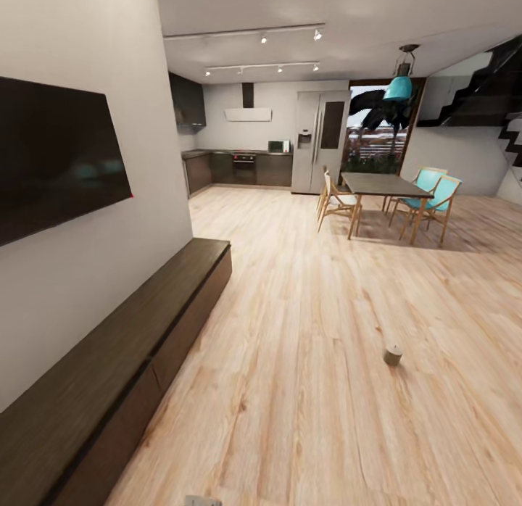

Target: Place each of the two pumpkins and all three candles from the living room inside a cabinet in the living room (use any cabinet), then make sure every cabinet is closed, and position the cauldron so it is next to a table in the living room.

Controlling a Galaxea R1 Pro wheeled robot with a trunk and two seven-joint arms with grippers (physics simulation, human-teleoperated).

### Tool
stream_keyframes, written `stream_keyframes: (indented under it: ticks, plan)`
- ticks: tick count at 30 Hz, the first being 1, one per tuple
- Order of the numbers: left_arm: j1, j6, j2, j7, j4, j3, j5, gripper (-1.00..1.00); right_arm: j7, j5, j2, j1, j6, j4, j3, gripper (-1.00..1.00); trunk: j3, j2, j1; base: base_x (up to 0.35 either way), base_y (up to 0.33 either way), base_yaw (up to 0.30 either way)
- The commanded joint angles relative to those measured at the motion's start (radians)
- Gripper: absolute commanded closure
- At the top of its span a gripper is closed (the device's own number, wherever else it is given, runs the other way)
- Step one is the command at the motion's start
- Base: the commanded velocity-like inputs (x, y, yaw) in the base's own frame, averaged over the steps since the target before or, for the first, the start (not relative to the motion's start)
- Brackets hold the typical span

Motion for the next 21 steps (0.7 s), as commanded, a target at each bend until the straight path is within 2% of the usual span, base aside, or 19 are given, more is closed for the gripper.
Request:
stream_keyframes:
  ticks: [1,21]
  plan:
    - [0.0,0.006,0.0,0.005,-0.002,-0.005,-0.009,-1.0,0.001,-0.01,0.001,0.0,-0.005,0.0,0.0,-1.0,-0.001,0.0,0.001,0.342,0.0,0.0]
    - [0.0,0.007,0.0,0.005,-0.002,-0.007,-0.009,-1.0,-0.001,-0.024,0.001,0.0,-0.006,0.001,-0.006,-1.0,-0.001,0.0,0.001,0.342,0.0,0.0]
